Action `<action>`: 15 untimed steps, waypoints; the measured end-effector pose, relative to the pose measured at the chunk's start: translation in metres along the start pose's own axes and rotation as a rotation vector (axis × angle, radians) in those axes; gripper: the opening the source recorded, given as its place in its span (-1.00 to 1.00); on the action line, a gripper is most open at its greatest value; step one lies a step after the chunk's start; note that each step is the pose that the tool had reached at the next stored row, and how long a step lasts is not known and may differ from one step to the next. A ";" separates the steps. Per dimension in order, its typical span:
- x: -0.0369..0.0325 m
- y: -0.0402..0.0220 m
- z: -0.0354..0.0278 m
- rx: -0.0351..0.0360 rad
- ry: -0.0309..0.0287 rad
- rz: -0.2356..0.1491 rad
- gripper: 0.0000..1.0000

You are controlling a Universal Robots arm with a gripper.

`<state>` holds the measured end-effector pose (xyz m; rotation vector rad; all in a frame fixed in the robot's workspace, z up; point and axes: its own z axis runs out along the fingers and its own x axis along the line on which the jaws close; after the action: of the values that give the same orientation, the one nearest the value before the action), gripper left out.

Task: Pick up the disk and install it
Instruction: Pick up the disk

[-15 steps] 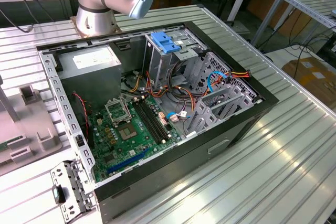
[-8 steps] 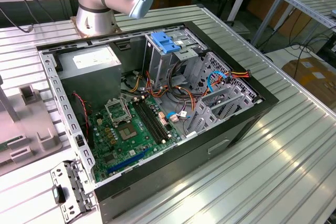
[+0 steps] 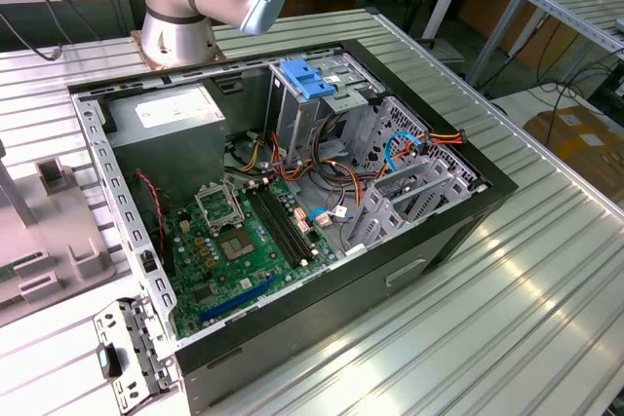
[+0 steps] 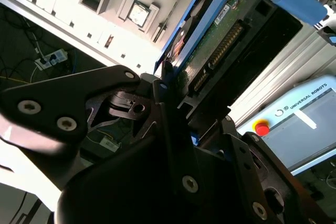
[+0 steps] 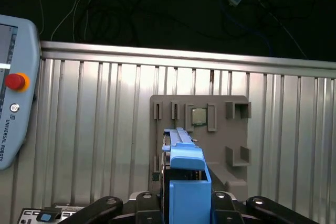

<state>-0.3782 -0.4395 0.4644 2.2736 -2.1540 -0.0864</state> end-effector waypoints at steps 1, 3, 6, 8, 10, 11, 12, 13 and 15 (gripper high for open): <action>0.0001 -0.0004 0.0000 0.0000 0.0000 0.000 -0.26; 0.0004 -0.0016 -0.0001 0.0000 0.0000 0.000 -0.26; 0.0007 -0.0029 -0.0001 0.0000 0.0000 0.000 -0.26; 0.0009 -0.0038 -0.0002 0.0000 0.0000 0.000 -0.26; 0.0012 -0.0050 -0.0002 0.0001 -0.0001 0.000 -0.26; 0.0014 -0.0055 -0.0003 0.0000 0.0000 0.000 -0.26; 0.0015 -0.0059 -0.0003 0.0000 0.0000 0.000 -0.26; 0.0017 -0.0065 -0.0003 0.0000 0.0000 0.000 -0.26; 0.0019 -0.0072 -0.0004 0.0000 0.0000 0.000 -0.26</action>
<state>-0.3709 -0.4410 0.4644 2.2736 -2.1539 -0.0865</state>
